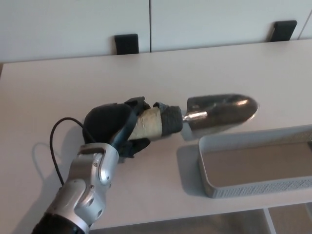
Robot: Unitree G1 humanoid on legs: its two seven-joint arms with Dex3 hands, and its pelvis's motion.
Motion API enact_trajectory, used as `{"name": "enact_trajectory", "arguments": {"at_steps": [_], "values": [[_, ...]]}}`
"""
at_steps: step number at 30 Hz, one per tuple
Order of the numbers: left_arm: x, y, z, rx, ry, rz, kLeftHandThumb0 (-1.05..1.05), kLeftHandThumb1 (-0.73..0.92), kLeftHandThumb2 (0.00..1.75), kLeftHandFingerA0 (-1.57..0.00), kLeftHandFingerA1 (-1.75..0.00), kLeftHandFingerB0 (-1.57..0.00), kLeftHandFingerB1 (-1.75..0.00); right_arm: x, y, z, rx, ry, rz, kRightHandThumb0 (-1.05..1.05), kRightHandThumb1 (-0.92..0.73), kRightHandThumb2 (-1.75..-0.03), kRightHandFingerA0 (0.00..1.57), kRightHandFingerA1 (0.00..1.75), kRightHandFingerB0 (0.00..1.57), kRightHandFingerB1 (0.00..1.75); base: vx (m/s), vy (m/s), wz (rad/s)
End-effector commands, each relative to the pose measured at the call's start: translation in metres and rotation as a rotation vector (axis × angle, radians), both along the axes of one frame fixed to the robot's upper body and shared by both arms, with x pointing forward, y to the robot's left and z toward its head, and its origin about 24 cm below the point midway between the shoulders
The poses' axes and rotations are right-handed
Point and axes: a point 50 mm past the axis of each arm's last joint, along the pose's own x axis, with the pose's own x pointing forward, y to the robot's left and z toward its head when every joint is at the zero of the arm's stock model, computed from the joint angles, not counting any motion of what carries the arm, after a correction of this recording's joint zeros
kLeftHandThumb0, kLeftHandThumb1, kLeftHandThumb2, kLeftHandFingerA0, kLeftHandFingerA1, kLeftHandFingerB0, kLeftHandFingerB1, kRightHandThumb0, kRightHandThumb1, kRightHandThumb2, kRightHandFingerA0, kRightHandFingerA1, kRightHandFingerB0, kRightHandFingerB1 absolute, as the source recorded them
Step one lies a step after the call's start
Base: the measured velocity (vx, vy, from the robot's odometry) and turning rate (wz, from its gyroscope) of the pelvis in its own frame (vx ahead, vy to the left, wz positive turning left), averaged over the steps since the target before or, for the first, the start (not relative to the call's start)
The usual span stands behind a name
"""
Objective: The robot walks towards a desk on which a shovel is kept on the left hand side and a container is kept on the right hand side. The robot picks up the shovel using its left hand and places it in the container.
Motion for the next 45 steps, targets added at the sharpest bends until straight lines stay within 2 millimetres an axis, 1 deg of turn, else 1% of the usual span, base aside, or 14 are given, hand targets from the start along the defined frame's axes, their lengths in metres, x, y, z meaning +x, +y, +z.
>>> {"name": "enact_trajectory", "arguments": {"at_steps": [1, 5, 6, 12, 14, 15, 22, 31, 34, 35, 36, 42, 43, 45], "values": [[-0.021, 0.014, -0.031, -1.067, 0.344, 0.315, -0.26, 0.82, 0.63, -0.68, -1.63, -0.6, -1.06, -0.002, -0.014, 0.003, -0.056, 0.054, 0.057, -0.2, -0.57, -1.02, 0.29, 0.64, 0.02, 0.51, 0.0, 0.0, 0.0], [-0.021, 0.013, -0.029, -1.231, 0.341, 0.414, -0.31, 0.58, 0.93, -1.01, -1.28, -0.69, -0.95, -0.002, -0.014, 0.003, -0.05, 0.052, 0.055, -0.19, -0.57, -1.02, 0.29, 0.64, 0.02, 0.51, 0.0, 0.0, 0.0], [-0.021, 0.013, -0.029, -1.273, 0.344, 0.428, -0.22, 0.78, 0.59, -0.72, -1.69, -0.59, -1.04, -0.002, -0.014, 0.003, -0.048, 0.052, 0.053, -0.18, -0.58, -1.03, 0.29, 0.63, 0.03, 0.52, 0.0, 0.0, 0.0], [-0.022, 0.006, -0.022, -1.336, 0.335, 0.43, -0.22, 0.79, 0.61, -0.72, -1.74, -0.6, -1.11, -0.002, -0.014, 0.004, -0.055, 0.056, 0.065, -0.18, -0.79, -0.71, 0.3, 0.62, 0.06, 0.45, 0.0, 0.0, 0.0], [-0.025, 0.001, -0.013, -1.327, 0.321, 0.362, -0.23, 0.84, 0.59, -0.72, -1.75, -0.59, -1.08, -0.002, -0.014, 0.004, -0.062, 0.05, 0.073, -0.19, -0.59, -1.03, 0.27, 0.62, 0.03, 0.51, 0.0, 0.0, 0.0], [-0.026, -0.002, -0.007, -1.293, 0.316, 0.289, -0.22, 0.85, 0.6, -0.74, -1.75, -0.56, -1.1, -0.002, -0.014, 0.004, -0.059, 0.054, 0.068, -0.2, -0.79, -0.7, 0.3, 0.61, 0.06, 0.44, 0.0, 0.0, 0.0], [-0.039, -0.021, 0.023, -1.122, 0.271, 0.012, -0.18, 0.83, 0.65, -0.83, -1.58, -0.73, -0.96, -0.003, -0.014, 0.004, -0.06, 0.05, 0.075, -0.17, -0.59, -1.03, 0.27, 0.62, 0.02, 0.51, 0.0, 0.0, 0.0], [-0.058, -0.045, 0.051, -0.796, 0.212, -0.237, -0.18, 0.78, 0.64, -0.92, -1.48, -0.81, -0.93, -0.002, -0.013, 0.004, -0.084, 0.057, 0.09, -0.21, -0.78, -0.7, 0.28, 0.6, 0.06, 0.46, 0.0, 0.0, 0.0], [-0.063, -0.054, 0.057, -0.755, 0.213, -0.301, -0.21, 0.77, 0.65, -0.88, -1.49, -0.78, -0.98, 0.0, -0.014, 0.006, -0.092, 0.045, 0.102, -0.2, -0.59, -1.05, 0.22, 0.6, 0.04, 0.52, 0.0, 0.0, 0.0], [-0.064, -0.055, 0.057, -0.751, 0.215, -0.307, -0.18, 0.77, 0.63, -0.9, -1.49, -0.77, -0.98, 0.0, -0.014, 0.006, -0.095, 0.045, 0.105, -0.21, -0.78, -0.7, 0.28, 0.6, 0.08, 0.47, 0.0, 0.0, 0.0], [-0.066, -0.057, 0.058, -0.726, 0.213, -0.328, -0.21, 0.78, 0.63, -0.91, -1.48, -0.77, -0.99, 0.0, -0.015, 0.006, -0.099, 0.044, 0.106, -0.2, -0.59, -1.04, 0.23, 0.6, 0.04, 0.52, 0.0, 0.0, 0.0], [-0.076, -0.068, 0.057, -0.668, 0.249, -0.379, -0.18, 0.77, 0.64, -0.86, -1.48, -0.77, -1.07, 0.0, -0.016, 0.007, -0.099, 0.047, 0.106, -0.18, -0.61, -1.05, 0.22, 0.6, 0.03, 0.51, 0.0, 0.0, 0.0], [-0.078, -0.07, 0.057, -0.662, 0.257, -0.382, -0.18, 0.78, 0.64, -0.86, -1.47, -0.77, -1.04, 0.0, -0.016, 0.007, -0.1, 0.05, 0.107, -0.2, -0.81, -0.67, 0.27, 0.58, 0.08, 0.45, 0.0, 0.0, 0.0], [-0.08, -0.073, 0.058, -0.667, 0.281, -0.377, -0.2, 0.79, 0.65, -0.87, -1.47, -0.77, -0.96, 0.002, -0.015, 0.007, -0.104, 0.052, 0.1, -0.19, -0.59, -1.03, 0.24, 0.6, 0.04, 0.51, 0.0, 0.0, 0.0]]}}
